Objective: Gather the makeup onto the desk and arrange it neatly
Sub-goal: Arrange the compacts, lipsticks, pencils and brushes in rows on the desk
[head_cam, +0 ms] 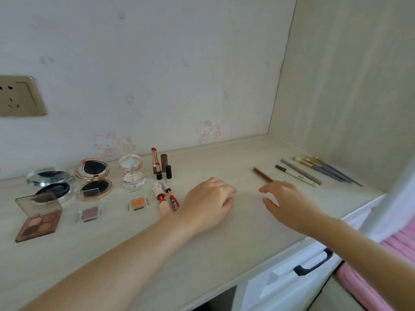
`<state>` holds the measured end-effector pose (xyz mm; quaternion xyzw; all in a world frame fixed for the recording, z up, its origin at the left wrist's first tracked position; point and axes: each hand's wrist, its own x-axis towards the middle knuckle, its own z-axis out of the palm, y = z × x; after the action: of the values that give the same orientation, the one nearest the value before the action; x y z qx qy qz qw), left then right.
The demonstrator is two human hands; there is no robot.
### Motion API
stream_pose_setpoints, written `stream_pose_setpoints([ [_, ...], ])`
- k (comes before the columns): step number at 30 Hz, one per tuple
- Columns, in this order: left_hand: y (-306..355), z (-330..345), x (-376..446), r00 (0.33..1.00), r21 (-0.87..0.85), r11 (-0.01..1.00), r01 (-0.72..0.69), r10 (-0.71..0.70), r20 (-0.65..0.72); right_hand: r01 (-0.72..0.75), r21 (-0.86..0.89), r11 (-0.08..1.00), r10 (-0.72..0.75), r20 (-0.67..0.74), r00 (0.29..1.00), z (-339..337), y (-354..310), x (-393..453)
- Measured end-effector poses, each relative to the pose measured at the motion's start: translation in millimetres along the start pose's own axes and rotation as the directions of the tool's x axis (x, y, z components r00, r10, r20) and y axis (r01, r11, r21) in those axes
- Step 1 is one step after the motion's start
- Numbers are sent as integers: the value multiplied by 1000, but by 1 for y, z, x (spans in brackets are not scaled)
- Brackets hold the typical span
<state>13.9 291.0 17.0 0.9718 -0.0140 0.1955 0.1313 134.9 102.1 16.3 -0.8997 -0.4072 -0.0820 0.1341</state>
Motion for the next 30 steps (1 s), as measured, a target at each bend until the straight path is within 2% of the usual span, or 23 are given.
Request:
stream_pose_setpoints([
  [5, 12, 27, 63, 994, 28, 999, 14, -17, 111, -66, 16, 998, 67, -96, 993, 4, 41, 4],
  [10, 13, 55, 110, 974, -6, 998, 62, -60, 218, -198, 69, 978, 203, -73, 976, 13, 65, 17],
  [15, 10, 74, 137, 958, 6, 1000, 19, -20, 286, -196, 36, 980, 198, -72, 977, 14, 70, 26],
  [22, 6, 76, 144, 973, 135, 987, -85, 53, 226, -185, 46, 982, 189, -110, 976, 15, 70, 25],
  [30, -1, 48, 122, 977, 151, 981, -124, 94, 191, -170, 199, 965, 205, -174, 963, 10, 57, 23],
])
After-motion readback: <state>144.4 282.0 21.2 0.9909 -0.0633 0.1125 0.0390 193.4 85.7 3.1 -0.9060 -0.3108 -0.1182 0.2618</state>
